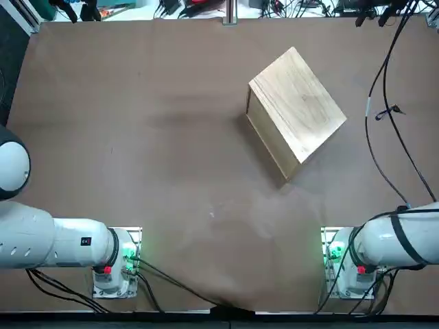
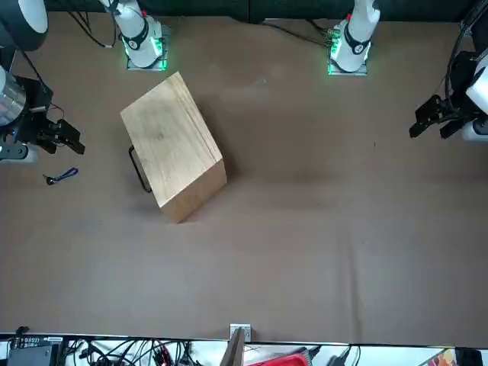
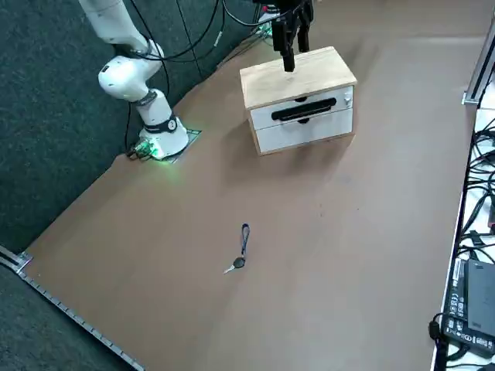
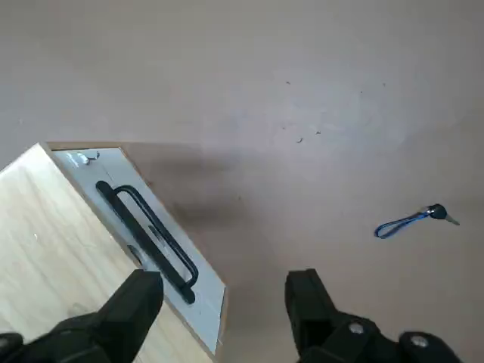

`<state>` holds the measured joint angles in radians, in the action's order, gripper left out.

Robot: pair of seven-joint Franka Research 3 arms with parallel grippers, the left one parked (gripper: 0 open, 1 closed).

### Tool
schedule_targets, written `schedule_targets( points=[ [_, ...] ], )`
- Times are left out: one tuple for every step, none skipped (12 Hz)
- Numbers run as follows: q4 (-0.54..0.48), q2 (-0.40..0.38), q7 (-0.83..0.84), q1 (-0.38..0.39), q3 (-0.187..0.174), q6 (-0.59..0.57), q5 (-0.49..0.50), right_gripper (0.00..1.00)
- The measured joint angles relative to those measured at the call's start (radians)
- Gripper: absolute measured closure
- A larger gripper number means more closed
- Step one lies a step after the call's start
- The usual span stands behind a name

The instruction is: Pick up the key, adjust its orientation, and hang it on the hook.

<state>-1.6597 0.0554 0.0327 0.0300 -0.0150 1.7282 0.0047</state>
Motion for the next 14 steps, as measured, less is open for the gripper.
schedule_targets(
  points=[
    [0.0, 0.0, 0.0, 0.0, 0.0, 0.0, 0.0, 0.0],
    [0.0, 0.0, 0.0, 0.0, 0.0, 0.0, 0.0, 0.0],
    [0.0, 0.0, 0.0, 0.0, 0.0, 0.0, 0.0, 0.0],
    [0.0, 0.0, 0.0, -0.001, 0.0, 0.0, 0.0, 0.0],
    [0.0, 0.0, 0.001, -0.002, 0.0, 0.0, 0.0, 0.0],
    [0.0, 0.0, 0.002, -0.012, -0.001, 0.0, 0.0, 0.0],
    [0.0, 0.0, 0.002, -0.022, -0.002, 0.0, 0.0, 0.0],
    [0.0, 0.0, 0.002, -0.034, -0.002, 0.0, 0.0, 0.0],
    [0.0, 0.0, 0.002, -0.048, -0.003, 0.0, 0.0, 0.0],
    [0.0, 0.001, 0.006, -0.062, -0.003, 0.0, 0.0, 0.0],
    [0.0, 0.002, 0.023, -0.077, -0.004, 0.0, 0.0, 0.0],
    [-0.001, 0.003, 0.053, -0.092, -0.004, 0.0, 0.0, 0.0],
    [-0.001, 0.003, 0.079, -0.107, -0.005, 0.0, 0.0, 0.0],
    [-0.002, 0.004, 0.094, -0.121, -0.005, 0.0, 0.0, 0.0]
  ],
)
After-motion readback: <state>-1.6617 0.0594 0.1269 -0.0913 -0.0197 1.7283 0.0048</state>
